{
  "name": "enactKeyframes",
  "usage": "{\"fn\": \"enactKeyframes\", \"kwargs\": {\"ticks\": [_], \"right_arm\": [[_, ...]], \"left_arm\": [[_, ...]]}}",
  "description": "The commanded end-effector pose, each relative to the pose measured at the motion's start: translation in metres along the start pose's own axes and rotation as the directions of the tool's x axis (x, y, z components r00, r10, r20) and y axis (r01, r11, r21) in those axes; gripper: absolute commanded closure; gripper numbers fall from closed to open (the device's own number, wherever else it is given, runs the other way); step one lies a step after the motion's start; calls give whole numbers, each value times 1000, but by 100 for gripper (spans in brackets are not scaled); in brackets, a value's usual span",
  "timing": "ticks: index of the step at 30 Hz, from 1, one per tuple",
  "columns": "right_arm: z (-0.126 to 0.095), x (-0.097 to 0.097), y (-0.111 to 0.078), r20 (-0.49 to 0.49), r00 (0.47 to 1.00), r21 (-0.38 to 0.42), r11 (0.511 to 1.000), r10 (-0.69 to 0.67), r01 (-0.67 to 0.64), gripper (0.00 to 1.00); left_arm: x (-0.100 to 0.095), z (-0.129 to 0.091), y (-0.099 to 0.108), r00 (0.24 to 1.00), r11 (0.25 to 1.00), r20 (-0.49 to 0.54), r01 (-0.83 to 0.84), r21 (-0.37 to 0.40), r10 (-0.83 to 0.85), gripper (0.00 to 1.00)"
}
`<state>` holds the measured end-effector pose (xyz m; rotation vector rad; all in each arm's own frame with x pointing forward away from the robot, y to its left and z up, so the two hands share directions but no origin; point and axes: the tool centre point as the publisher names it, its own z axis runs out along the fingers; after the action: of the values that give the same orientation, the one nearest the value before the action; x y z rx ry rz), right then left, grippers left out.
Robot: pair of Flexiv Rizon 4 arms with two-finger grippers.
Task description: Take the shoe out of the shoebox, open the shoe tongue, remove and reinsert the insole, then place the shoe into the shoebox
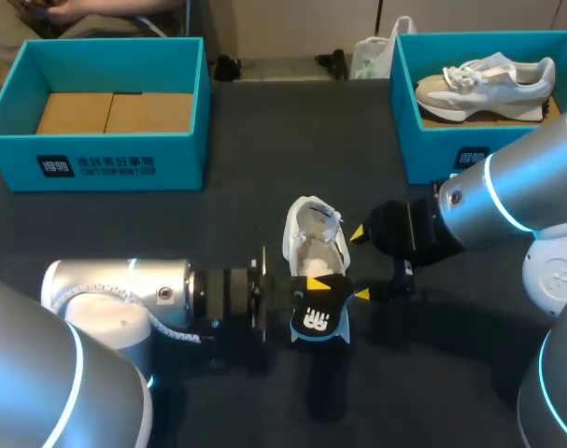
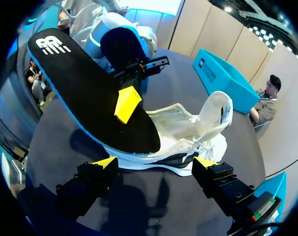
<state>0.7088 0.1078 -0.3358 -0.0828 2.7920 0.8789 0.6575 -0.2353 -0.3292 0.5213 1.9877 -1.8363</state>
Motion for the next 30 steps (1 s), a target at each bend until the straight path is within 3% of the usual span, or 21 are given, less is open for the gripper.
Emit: {"fn": "enactKeyframes", "kwargs": {"ticks": [1,30], "right_arm": [[0,1,0,2,1000,1,1000,-1,1,0],[0,1,0,2,1000,1,1000,-1,1,0]], "left_arm": [[3,1,9,1000,1000,-2,-5,0,5,100],[-11,-2,44,999,998,-22,-35,-56,34,100]]}}
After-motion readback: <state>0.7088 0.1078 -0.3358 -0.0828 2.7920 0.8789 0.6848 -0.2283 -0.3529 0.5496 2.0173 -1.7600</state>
